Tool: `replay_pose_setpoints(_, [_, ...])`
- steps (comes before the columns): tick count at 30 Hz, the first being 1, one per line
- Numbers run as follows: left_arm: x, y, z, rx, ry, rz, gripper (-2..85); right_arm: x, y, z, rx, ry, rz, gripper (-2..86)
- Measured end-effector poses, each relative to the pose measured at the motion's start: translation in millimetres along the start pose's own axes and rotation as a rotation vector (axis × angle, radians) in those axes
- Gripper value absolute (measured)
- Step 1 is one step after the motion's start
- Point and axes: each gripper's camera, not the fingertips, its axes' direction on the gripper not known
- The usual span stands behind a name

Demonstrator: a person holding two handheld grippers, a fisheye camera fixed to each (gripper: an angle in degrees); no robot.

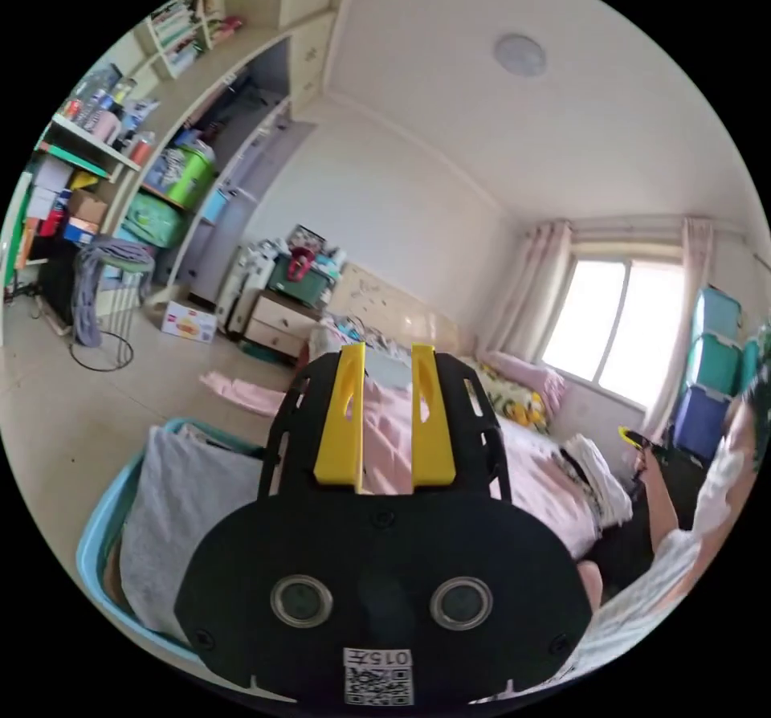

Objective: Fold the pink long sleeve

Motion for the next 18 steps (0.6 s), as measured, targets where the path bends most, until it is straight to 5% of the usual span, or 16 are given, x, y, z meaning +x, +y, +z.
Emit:
replay_pose_setpoints(6, [29, 104, 12, -0.268, 0.125, 0.085, 12.0, -46, 132, 17, -0.238, -0.289, 0.001, 11.5])
replay_pose_setpoints(18, [81, 133, 125, -0.671, 0.157, 0.108, 13.2, -62, 156, 61, -0.418, -0.201, 0.051, 14.1])
